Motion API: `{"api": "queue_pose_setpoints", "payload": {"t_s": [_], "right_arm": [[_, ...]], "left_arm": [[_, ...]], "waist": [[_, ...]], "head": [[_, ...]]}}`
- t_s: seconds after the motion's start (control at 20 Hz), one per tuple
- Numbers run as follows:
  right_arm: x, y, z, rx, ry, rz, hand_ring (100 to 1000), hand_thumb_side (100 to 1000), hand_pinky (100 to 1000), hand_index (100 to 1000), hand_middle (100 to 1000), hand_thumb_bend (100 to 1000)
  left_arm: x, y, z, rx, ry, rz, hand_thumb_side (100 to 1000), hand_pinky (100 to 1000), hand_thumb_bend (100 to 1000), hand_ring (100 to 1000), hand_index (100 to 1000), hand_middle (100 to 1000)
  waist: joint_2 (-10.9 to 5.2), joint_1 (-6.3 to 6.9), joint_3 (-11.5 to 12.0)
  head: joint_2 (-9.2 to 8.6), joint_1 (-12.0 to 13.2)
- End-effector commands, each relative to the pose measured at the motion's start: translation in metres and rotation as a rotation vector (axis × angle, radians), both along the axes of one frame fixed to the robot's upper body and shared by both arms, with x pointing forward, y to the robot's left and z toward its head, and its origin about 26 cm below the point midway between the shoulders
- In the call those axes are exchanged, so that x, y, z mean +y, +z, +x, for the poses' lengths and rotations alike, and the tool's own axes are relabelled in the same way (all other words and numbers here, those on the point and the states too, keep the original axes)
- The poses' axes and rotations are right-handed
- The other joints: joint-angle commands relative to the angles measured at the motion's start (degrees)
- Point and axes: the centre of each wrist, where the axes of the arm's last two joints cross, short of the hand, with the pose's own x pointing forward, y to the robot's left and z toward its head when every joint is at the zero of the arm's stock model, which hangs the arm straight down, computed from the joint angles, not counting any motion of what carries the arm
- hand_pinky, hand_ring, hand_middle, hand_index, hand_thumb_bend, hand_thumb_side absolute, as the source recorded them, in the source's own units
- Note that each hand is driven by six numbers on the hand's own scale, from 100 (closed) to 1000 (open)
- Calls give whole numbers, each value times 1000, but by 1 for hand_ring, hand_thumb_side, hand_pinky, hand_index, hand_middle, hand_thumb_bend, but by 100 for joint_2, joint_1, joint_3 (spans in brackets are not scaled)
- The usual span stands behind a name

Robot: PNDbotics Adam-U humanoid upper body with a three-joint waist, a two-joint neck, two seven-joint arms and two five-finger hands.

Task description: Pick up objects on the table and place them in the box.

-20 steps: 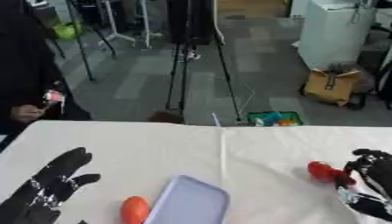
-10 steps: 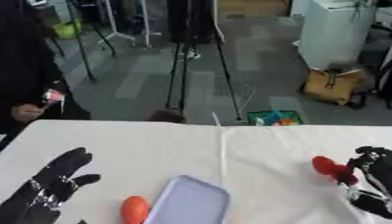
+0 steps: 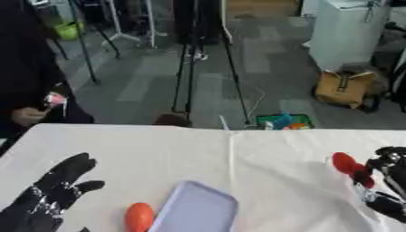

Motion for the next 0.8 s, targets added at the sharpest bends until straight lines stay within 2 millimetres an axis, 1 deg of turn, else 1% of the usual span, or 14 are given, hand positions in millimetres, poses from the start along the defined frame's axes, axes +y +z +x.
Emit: {"api": "queue_pose_setpoints", "payload": {"t_s": [0.05,0.75,0.8], "right_arm": [[-12,23,-4,-67,-17,-39,759,509,789,536,178,100],[-16,45,-13,-136,13,-25,744,509,785,530,153,100],[-16,46,-14,-139,16,-25,743,549,784,530,152,100]], "left_arm": [[1,7,-1,-24,-8,13,1000,881,132,1000,924,961],[3,5,-2,-12,-4,14,1000,880,134,1000,924,961],[3,5,-2,-11,-4,14,1000,880,142,1000,924,961]], "waist": [[-115,-24,-11],[-205,-51,-70],[-209,-53,-73]], "head": [[-50,18],[22,51],[25,54]]}}
